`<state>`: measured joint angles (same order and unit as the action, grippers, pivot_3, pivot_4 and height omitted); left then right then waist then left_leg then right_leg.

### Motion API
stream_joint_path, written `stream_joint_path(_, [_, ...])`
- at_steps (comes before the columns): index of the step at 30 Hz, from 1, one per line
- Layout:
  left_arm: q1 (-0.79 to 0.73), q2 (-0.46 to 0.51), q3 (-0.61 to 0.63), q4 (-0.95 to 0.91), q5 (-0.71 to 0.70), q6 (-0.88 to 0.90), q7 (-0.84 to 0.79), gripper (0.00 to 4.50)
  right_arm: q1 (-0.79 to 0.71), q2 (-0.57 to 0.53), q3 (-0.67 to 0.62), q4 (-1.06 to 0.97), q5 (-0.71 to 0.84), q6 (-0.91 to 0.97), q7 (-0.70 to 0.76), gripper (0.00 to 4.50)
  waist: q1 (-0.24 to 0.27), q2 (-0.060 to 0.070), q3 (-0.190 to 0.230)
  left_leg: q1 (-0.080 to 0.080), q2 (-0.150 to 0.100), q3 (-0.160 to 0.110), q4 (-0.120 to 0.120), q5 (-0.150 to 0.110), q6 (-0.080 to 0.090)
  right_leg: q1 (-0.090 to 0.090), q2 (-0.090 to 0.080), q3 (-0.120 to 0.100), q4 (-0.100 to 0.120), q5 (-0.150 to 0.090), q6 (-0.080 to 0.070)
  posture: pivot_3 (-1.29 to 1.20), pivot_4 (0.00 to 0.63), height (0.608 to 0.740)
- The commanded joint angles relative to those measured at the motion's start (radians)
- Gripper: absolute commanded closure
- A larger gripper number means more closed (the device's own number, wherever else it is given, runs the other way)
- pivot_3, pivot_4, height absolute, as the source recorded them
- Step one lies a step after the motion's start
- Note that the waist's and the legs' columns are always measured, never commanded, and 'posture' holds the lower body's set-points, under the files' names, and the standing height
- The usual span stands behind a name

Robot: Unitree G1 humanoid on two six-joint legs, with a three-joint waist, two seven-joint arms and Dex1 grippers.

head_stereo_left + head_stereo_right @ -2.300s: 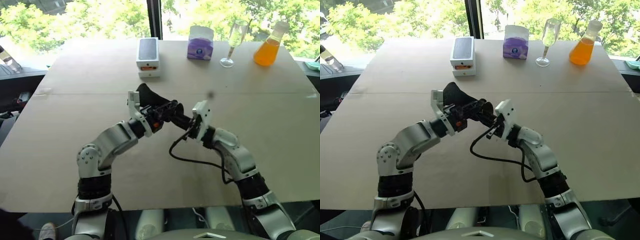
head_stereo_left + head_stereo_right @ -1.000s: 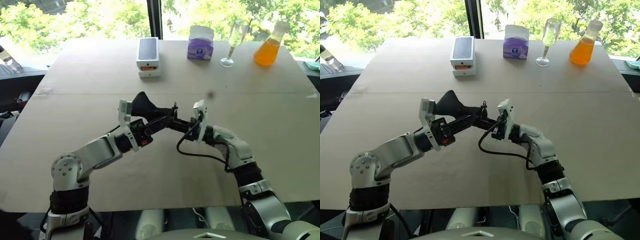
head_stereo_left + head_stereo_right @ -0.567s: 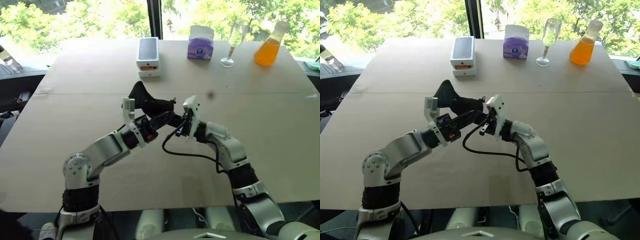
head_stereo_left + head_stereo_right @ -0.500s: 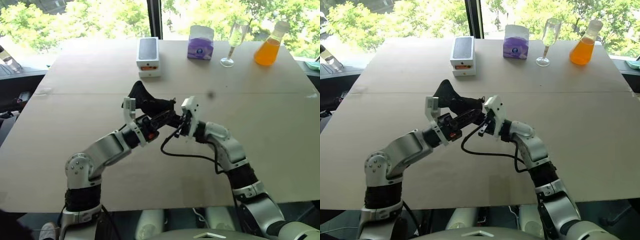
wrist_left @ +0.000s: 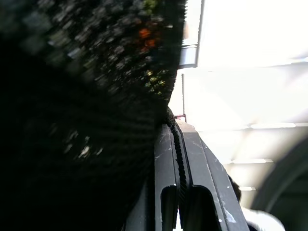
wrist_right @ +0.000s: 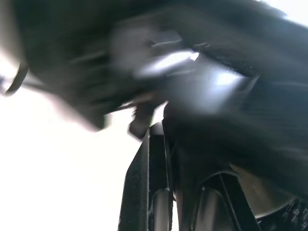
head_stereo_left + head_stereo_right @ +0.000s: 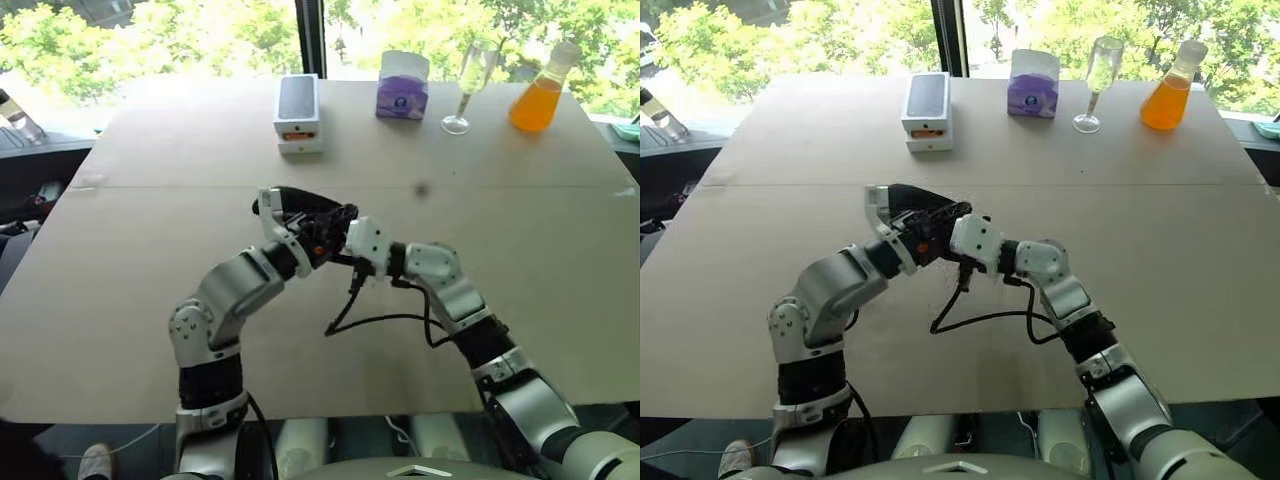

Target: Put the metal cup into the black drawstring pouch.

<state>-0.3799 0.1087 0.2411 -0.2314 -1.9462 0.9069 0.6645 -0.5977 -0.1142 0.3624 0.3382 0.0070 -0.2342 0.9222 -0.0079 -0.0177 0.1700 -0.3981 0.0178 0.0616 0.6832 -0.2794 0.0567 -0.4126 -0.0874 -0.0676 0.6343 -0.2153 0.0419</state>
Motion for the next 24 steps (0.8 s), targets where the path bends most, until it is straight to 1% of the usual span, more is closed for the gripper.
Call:
stream_joint_path(1, [-0.044, 0.009, -0.047, -0.016, -0.026, 0.014, 0.025, 4.50, -0.027, 0.022, 0.088, 0.016, -0.045, -0.063, 0.040, 4.40, 0.000, 0.000, 0.000, 0.000, 0.000, 0.000, 0.000, 0.000, 0.000, 0.000, 0.000, 0.000, 0.000, 0.000, 0.000, 0.00, 0.150, 0.740])
stream_joint_path(4, [-0.009, 0.180, -0.100, -0.029, -0.016, 0.097, -0.023, 4.50, -0.019, 0.035, 0.034, 0.026, -0.006, -0.002, 0.013, 4.40, -0.009, 0.000, 0.000, 0.000, 0.001, 0.000, 0.000, 0.000, 0.000, 0.000, 0.001, 0.000, 0.000, 0.000, 0.000, 0.00, 0.150, 0.740])
stream_joint_path(5, [-0.002, 0.243, -0.126, -0.047, 0.041, 0.141, -0.074, 4.50, -0.019, 0.020, 0.033, 0.032, -0.026, -0.009, 0.007, 4.40, -0.009, 0.000, 0.000, 0.001, 0.002, 0.000, -0.001, 0.000, -0.001, 0.000, 0.002, 0.000, 0.000, 0.000, 0.000, 0.00, 0.150, 0.740])
stream_joint_path(6, [0.005, 0.285, -0.144, -0.062, 0.086, 0.162, -0.118, 4.50, -0.020, 0.008, 0.030, 0.037, -0.043, 0.002, -0.003, 4.40, -0.008, 0.000, 0.000, 0.001, 0.002, 0.000, -0.001, 0.001, -0.001, -0.001, 0.002, 0.000, 0.000, 0.000, 0.000, 0.00, 0.150, 0.740])
stream_joint_path(9, [0.012, 0.338, -0.164, -0.084, 0.187, 0.139, -0.208, 4.50, -0.018, -0.014, 0.022, 0.031, -0.045, 0.033, -0.002, 4.40, -0.001, 0.001, 0.001, 0.001, 0.000, 0.000, -0.002, 0.001, -0.001, 0.000, 0.001, -0.001, 0.000, 0.000, 0.000, 0.00, 0.150, 0.740])
stream_joint_path(11, [0.022, 0.371, -0.177, -0.101, 0.271, 0.137, -0.272, 4.50, -0.018, -0.025, 0.017, 0.028, -0.050, 0.047, -0.010, 3.79, -0.001, 0.001, 0.001, 0.001, 0.000, 0.000, -0.001, 0.001, -0.001, 0.001, 0.000, -0.001, -0.002, 0.000, 0.000, 0.00, 0.150, 0.740])
stream_joint_path(12, [0.027, 0.382, -0.183, -0.107, 0.304, 0.137, -0.299, 4.50, -0.018, -0.030, 0.015, 0.027, -0.051, 0.055, -0.010, 3.58, -0.003, 0.001, 0.001, 0.001, 0.000, 0.000, -0.001, 0.001, -0.001, 0.001, 0.000, 0.000, -0.002, 0.000, 0.000, 0.00, 0.150, 0.740])
stream_joint_path(14, [0.036, 0.394, -0.195, -0.115, 0.358, 0.130, -0.344, 4.50, -0.019, -0.038, 0.012, 0.027, -0.058, 0.059, -0.020, 2.65, -0.004, 0.001, 0.001, 0.001, 0.000, 0.000, -0.002, 0.001, -0.001, 0.001, 0.001, -0.001, -0.002, 0.000, 0.000, 0.00, 0.150, 0.740])
stream_joint_path(15, [0.039, 0.397, -0.199, -0.119, 0.383, 0.127, -0.368, 4.50, -0.018, -0.039, 0.009, 0.026, -0.059, 0.065, -0.027, 2.08, -0.004, 0.001, 0.001, 0.001, 0.001, -0.001, -0.002, 0.001, -0.002, 0.001, 0.001, -0.001, -0.002, 0.000, 0.000, 0.00, 0.150, 0.740])
stream_joint_path(17, [0.043, 0.399, -0.204, -0.127, 0.421, 0.125, -0.402, 4.50, -0.017, -0.035, 0.000, 0.022, -0.048, 0.090, -0.035, 1.22, -0.005, 0.001, 0.001, 0.001, 0.001, -0.001, -0.002, 0.001, -0.002, 0.001, 0.002, -0.001, -0.002, 0.000, 0.000, 0.00, 0.150, 0.740])
stream_joint_path(20, [0.047, 0.406, -0.210, -0.138, 0.491, 0.113, -0.453, 4.50, -0.012, -0.037, -0.009, 0.003, -0.028, 0.125, -0.031, 1.22, -0.006, 0.001, 0.001, 0.001, 0.001, -0.001, -0.003, 0.001, -0.002, 0.000, 0.001, -0.001, -0.002, 0.000, 0.000, 0.00, 0.150, 0.740])
stream_joint_path(21, [0.049, 0.405, -0.208, -0.136, 0.504, 0.109, -0.463, 4.50, -0.010, -0.038, -0.013, -0.003, -0.021, 0.138, -0.029, 1.76, -0.006, 0.001, 0.001, 0.001, 0.001, 0.000, -0.003, 0.001, -0.002, 0.000, 0.001, -0.001, -0.002, 0.000, 0.000, 0.00, 0.150, 0.740])
stream_joint_path(22, [0.050, 0.406, -0.206, -0.136, 0.521, 0.106, -0.477, 4.50, -0.006, -0.042, -0.014, -0.011, -0.017, 0.145, -0.026, 2.14, -0.005, 0.001, 0.001, 0.001, 0.001, 0.000, -0.003, 0.001, -0.002, 0.000, 0.001, -0.001, -0.002, 0.000, 0.000, 0.00, 0.150, 0.740])
stream_joint_path(24, [0.050, 0.404, -0.199, -0.139, 0.542, 0.103, -0.500, 4.50, -0.001, -0.050, -0.016, -0.025, -0.015, 0.152, -0.030, 3.09, -0.004, 0.001, 0.001, 0.001, 0.001, -0.001, -0.003, 0.001, -0.002, 0.000, 0.001, -0.001, -0.002, 0.000, 0.000, 0.00, 0.150, 0.740])
